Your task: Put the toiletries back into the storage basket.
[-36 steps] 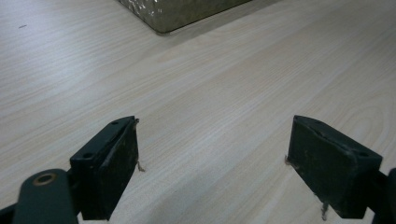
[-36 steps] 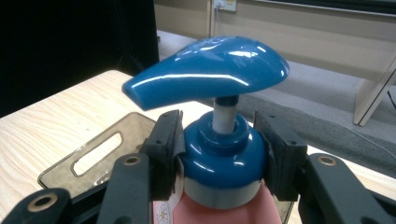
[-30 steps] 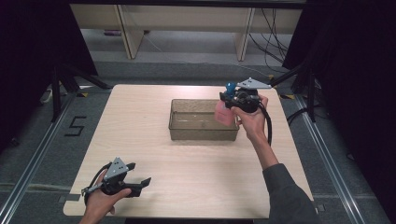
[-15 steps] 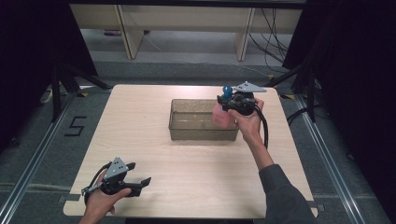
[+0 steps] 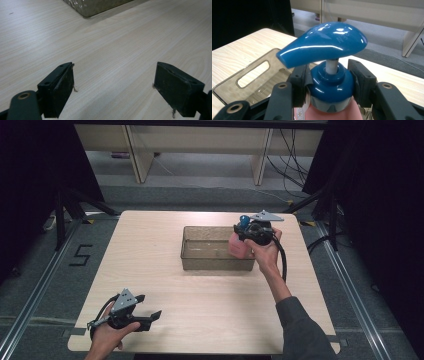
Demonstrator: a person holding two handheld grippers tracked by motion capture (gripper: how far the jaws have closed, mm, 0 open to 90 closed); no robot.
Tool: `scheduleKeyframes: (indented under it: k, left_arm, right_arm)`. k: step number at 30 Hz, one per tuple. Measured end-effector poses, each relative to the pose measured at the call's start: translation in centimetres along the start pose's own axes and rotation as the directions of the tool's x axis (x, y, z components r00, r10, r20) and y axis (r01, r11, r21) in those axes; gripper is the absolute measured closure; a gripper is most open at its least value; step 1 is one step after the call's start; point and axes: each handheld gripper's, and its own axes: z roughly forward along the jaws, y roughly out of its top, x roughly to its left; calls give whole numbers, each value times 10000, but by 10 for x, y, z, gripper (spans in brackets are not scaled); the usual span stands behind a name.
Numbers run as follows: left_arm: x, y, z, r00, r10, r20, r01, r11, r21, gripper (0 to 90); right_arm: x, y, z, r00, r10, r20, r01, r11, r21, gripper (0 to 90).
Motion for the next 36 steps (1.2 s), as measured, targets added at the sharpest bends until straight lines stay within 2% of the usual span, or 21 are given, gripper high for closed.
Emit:
scheduleKeyframes:
  k: [2,4,5,6,9,10,11,12,18,19,20,21,25,26,27,28,32,33,34,35,36]
  left_arm:
    - [0,0,0,10000,-7,-13,7,10000,4,158]
    - [0,-1,0,10000,19,-7,-19,10000,-42,158]
    - [0,0,0,10000,79,1,-79,9999,-74,158]
    - [0,0,0,10000,-3,-36,3,10000,4,158]
    - [0,0,0,10000,67,7,-67,10000,-3,158]
    - [0,0,0,10000,13,8,-13,10000,-3,158]
    - [1,0,0,10000,18,-1,-18,10000,-19,158]
    - [1,0,0,10000,-5,2,5,10000,-77,158]
    - [1,0,0,10000,-5,-13,5,10000,-40,158]
    - [0,0,0,10000,-2,-3,2,10000,-43,158]
    - [0,0,0,10000,-65,-18,65,10000,-45,158]
    - [1,0,-1,10000,52,-21,-52,10000,36,158]
    - [1,0,-1,10000,42,-30,-42,10000,16,158]
    - [1,0,-1,10000,54,-4,-54,10000,-26,158]
    - [1,0,-1,10000,58,-2,-58,10000,-23,158]
    - [1,0,-1,10000,53,-19,-53,10000,-22,158]
    - [0,-1,0,10000,-31,-18,31,10000,-23,158]
    - [1,-1,-1,10000,-13,-9,13,10000,14,158]
    - [1,0,-1,10000,56,-19,-55,10000,26,158]
    - [1,0,0,10000,8,-24,-8,10000,-3,158]
    - [1,0,0,10000,23,-19,-23,10000,19,158]
  right_arm:
    - [0,-2,-1,9999,0,145,-1,10000,52,538]
    - [0,-5,1,9996,295,40,-295,9995,86,538]
    - [-1,-6,1,9998,161,108,-162,9998,117,538]
    - [0,-7,1,9993,309,209,-312,9994,135,538]
    - [-2,-11,2,9994,298,191,-302,9994,197,538]
    - [-3,-12,2,9996,157,218,-161,9997,186,538]
    - [-2,-12,2,9992,350,182,-355,9991,248,538]
    - [-4,-13,2,9997,118,226,-123,9997,214,538]
    - [-4,-18,3,9992,361,173,-367,9988,328,538]
    - [-5,-19,3,9995,209,226,-217,9990,385,538]
    - [-5,-19,3,9991,273,334,-285,9990,359,538]
    - [-4,-20,3,9990,338,295,-349,9986,385,538]
    - [-6,-22,4,9996,142,239,-152,9990,424,538]
    - [-4,-23,3,9989,363,309,-378,9981,477,538]
    - [-5,-23,4,9993,207,308,-221,9987,468,538]
    - [-4,-24,5,9992,333,209,-343,9981,515,538]
    - [-4,-26,5,9995,100,305,-117,9983,564,538]
    - [-5,-26,6,9989,-94,469,72,9989,465,538]
    - [-4,-26,5,9992,-77,393,55,9984,559,538]
    - [-2,-26,6,9992,183,356,-204,9982,571,538]
    - [-2,-26,7,9993,48,373,-70,9983,582,538]
